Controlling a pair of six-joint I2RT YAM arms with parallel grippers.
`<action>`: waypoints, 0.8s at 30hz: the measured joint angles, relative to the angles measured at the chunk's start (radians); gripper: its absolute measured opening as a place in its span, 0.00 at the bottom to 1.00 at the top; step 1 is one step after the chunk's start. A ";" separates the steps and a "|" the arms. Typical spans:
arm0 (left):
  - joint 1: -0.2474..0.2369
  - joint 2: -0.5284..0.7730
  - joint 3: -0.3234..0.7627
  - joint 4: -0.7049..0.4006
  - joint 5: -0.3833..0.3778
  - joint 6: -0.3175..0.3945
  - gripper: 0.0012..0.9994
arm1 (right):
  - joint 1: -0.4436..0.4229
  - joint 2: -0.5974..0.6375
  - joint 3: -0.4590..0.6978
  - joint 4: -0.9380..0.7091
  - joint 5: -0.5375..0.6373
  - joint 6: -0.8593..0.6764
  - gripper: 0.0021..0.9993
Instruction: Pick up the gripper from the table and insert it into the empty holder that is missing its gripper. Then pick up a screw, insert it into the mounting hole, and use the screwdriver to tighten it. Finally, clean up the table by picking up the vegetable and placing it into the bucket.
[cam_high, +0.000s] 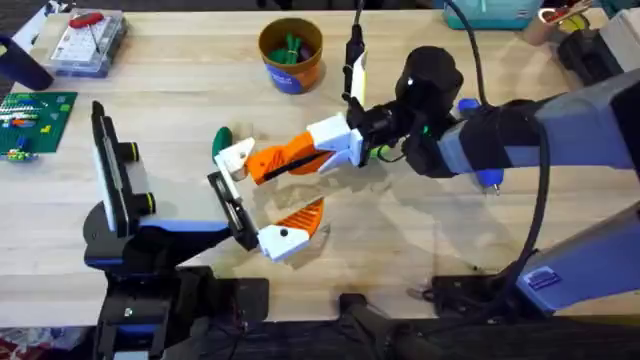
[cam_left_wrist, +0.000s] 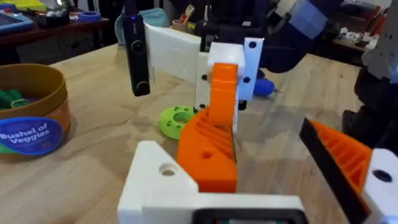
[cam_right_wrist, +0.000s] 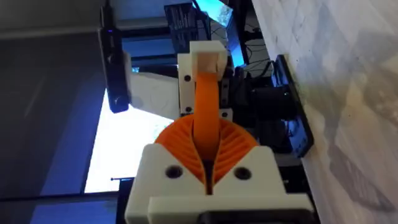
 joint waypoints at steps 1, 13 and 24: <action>0.000 0.000 0.000 0.000 0.000 0.000 0.99 | 0.000 0.000 0.000 0.000 0.001 0.000 0.02; 0.000 0.000 0.000 0.000 -0.002 0.000 0.99 | 0.021 0.000 0.000 0.000 0.035 0.000 0.02; 0.000 0.000 0.000 0.000 -0.002 -0.009 0.99 | 0.039 0.030 0.008 0.010 0.080 -0.037 0.02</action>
